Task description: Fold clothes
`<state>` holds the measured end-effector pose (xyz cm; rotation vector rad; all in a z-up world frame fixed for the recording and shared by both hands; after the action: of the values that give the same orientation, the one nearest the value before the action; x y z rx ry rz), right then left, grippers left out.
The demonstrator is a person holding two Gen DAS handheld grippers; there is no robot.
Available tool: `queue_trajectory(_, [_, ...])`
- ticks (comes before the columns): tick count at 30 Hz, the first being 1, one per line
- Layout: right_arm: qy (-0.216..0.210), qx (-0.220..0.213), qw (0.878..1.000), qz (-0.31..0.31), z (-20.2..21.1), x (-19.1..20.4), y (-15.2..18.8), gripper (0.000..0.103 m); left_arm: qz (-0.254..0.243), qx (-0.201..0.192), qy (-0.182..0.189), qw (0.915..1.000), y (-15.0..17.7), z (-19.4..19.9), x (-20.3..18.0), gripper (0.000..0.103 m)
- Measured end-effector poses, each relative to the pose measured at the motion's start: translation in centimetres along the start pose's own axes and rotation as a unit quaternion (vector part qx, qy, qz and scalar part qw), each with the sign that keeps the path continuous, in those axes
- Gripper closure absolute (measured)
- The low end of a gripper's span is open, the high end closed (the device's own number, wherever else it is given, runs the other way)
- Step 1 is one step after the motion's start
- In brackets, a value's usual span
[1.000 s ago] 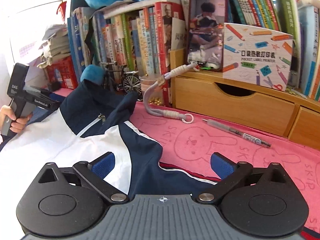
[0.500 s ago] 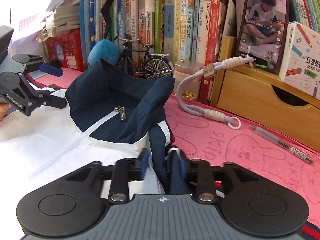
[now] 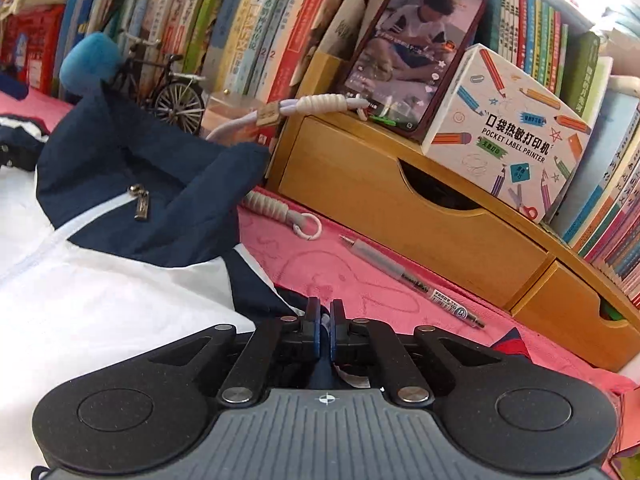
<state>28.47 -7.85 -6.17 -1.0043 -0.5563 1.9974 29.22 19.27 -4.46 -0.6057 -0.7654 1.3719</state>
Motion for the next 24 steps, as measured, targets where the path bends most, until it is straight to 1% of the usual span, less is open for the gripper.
queue_trajectory(1, [-0.013, -0.007, 1.000, -0.028, 0.8, -0.5, 0.0, 0.095, 0.001, -0.008, -0.002, 1.0000, 0.1, 0.9, 0.3, 0.000])
queue_trajectory(3, [-0.055, -0.045, 0.995, -0.065, 3.9, -1.3, 0.1, 0.090, 0.000, -0.023, -0.001, 0.9997, 0.4, 2.9, 1.0, 0.000])
queue_trajectory(4, [-0.075, -0.065, 0.992, -0.079, 5.9, -1.8, 0.3, 0.084, 0.001, -0.031, 0.004, 0.9995, 1.0, 4.6, 1.4, 0.000])
queue_trajectory(5, [-0.090, -0.079, 0.989, -0.092, 7.7, -2.2, 0.7, 0.073, 0.004, -0.037, 0.008, 0.9993, 1.6, 6.3, 1.9, 0.000])
queue_trajectory(6, [-0.097, -0.087, 0.986, -0.107, 9.4, -2.5, 1.4, 0.065, 0.012, -0.039, 0.012, 0.9991, 2.6, 7.9, 2.4, 0.000])
queue_trajectory(7, [-0.101, -0.092, 0.983, -0.123, 11.0, -2.9, 2.4, 0.052, 0.022, -0.039, 0.015, 0.9989, 3.6, 9.5, 3.1, 0.000])
queue_trajectory(8, [-0.108, -0.092, 0.979, -0.148, 12.6, -3.2, 3.9, 0.048, 0.031, -0.040, 0.019, 0.9985, 4.6, 11.0, 3.7, 0.000])
queue_trajectory(10, [-0.123, -0.090, 0.968, -0.199, 15.7, -4.0, 7.2, 0.048, 0.051, -0.041, 0.025, 0.9975, 6.6, 14.2, 4.9, 0.000])
queue_trajectory(12, [-0.132, -0.069, 0.952, -0.267, 18.0, -4.4, 10.8, 0.048, 0.084, -0.027, 0.022, 0.9959, 8.8, 16.1, 6.3, 0.000])
queue_trajectory(13, [-0.135, -0.058, 0.942, -0.301, 19.1, -4.6, 12.7, 0.048, 0.112, -0.009, 0.021, 0.9935, 10.2, 16.9, 7.3, 0.000])
queue_trajectory(15, [-0.139, -0.044, 0.926, -0.348, 20.5, -4.4, 15.6, 0.048, 0.175, 0.025, 0.018, 0.9841, 12.4, 17.7, 9.1, 0.000])
queue_trajectory(17, [-0.143, -0.035, 0.915, -0.375, 20.8, -4.0, 17.5, 0.047, 0.245, 0.055, 0.024, 0.9676, 14.2, 17.5, 10.8, 0.000])
queue_trajectory(18, [-0.144, -0.033, 0.912, -0.382, 20.6, -3.9, 17.7, 0.046, 0.276, 0.066, 0.029, 0.9585, 14.8, 17.3, 11.5, 0.000])
queue_trajectory(19, [-0.145, -0.033, 0.909, -0.389, 20.3, -3.9, 17.9, 0.040, 0.311, 0.062, 0.035, 0.9476, 15.2, 17.2, 12.5, 0.000])
queue_trajectory(20, [-0.142, -0.032, 0.907, -0.395, 19.4, -3.8, 17.7, 0.033, 0.336, 0.052, 0.039, 0.9396, 15.3, 17.2, 13.0, 0.000])
queue_trajectory(21, [-0.137, -0.031, 0.905, -0.401, 18.4, -3.8, 17.5, 0.031, 0.353, 0.050, 0.041, 0.9333, 15.1, 16.9, 13.3, 0.000])
queue_trajectory(22, [-0.121, -0.036, 0.907, -0.402, 17.4, -4.0, 17.1, 0.027, 0.369, 0.051, 0.043, 0.9270, 14.8, 16.5, 13.6, 0.000])
queue_trajectory(23, [-0.104, -0.042, 0.909, -0.402, 16.5, -4.2, 16.6, 0.024, 0.374, 0.050, 0.040, 0.9252, 14.5, 16.1, 13.6, 0.000])
queue_trajectory(24, [-0.086, -0.048, 0.910, -0.402, 15.6, -4.4, 16.2, 0.024, 0.375, 0.049, 0.036, 0.9248, 14.2, 15.7, 13.5, 0.000])
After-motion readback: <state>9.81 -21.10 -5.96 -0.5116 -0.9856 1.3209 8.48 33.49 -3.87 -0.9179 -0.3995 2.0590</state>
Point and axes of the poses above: each gripper's, at about its wrist camera, not at the fingertips, and z roughly against the way its jaws point, x to its left, y to its underside, the point moved 4 cm from there along -z, roughly the way its jaws point, and after that the axes turned 15 degrees about z, right-handed, at the moved point
